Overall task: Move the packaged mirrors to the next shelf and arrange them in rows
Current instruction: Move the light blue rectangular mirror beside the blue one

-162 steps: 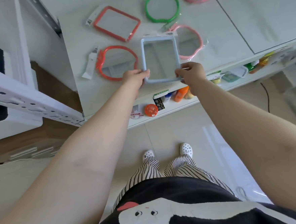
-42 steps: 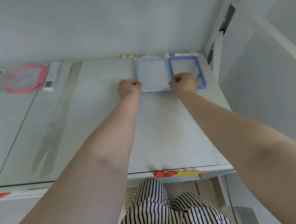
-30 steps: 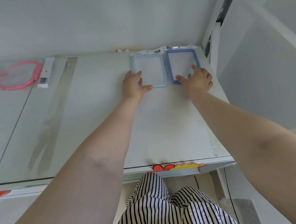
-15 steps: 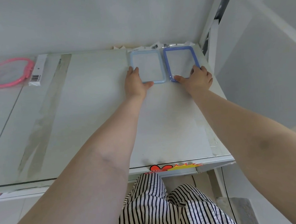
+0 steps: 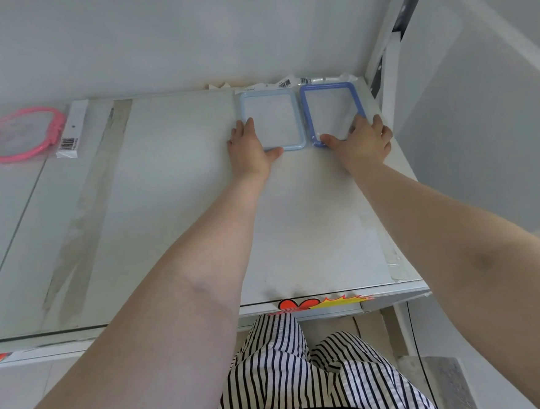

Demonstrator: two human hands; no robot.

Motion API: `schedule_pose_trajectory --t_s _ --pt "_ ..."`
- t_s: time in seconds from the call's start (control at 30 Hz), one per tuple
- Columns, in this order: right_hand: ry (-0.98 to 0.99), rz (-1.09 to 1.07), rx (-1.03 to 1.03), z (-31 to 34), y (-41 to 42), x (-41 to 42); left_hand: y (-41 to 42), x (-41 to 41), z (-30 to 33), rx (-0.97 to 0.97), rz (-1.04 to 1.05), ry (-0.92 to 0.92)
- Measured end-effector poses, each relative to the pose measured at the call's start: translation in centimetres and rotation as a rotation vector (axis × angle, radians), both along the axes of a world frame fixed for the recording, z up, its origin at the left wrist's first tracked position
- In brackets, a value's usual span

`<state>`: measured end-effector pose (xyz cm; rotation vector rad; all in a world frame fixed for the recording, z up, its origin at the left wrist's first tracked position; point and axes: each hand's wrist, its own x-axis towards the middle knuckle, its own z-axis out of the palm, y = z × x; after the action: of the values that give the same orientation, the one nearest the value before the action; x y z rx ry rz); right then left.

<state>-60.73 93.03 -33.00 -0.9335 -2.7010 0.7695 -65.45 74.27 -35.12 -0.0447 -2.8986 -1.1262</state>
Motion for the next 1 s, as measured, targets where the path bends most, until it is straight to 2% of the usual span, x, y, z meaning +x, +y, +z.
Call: schedule_pose_trajectory --t_s 0.17,0.43,0.6,0.77,1.0 --pt "-0.025 0.057 0.029 1.7 -0.8 1.1 -0.4 1.1 1.7 -0.119 -0.021 -0.027" --pt "-0.075 0.377 -0.109 5.9 -4.6 6.3 -4.2 8.1 7.9 -0.321 -0.219 0.000" --pt "-0.151 0.525 -0.107 7.7 -9.3 11.5 -10.0 14.8 9.8 -0.405 -0.197 -0.086" --pt "-0.118 0.636 -0.128 8.4 -14.7 15.6 -15.7 20.1 10.8 -0.408 -0.121 -0.124" --pt "-0.057 0.813 -0.051 8.6 -22.4 23.1 -25.6 30.0 10.8 -0.397 -0.037 -0.142"
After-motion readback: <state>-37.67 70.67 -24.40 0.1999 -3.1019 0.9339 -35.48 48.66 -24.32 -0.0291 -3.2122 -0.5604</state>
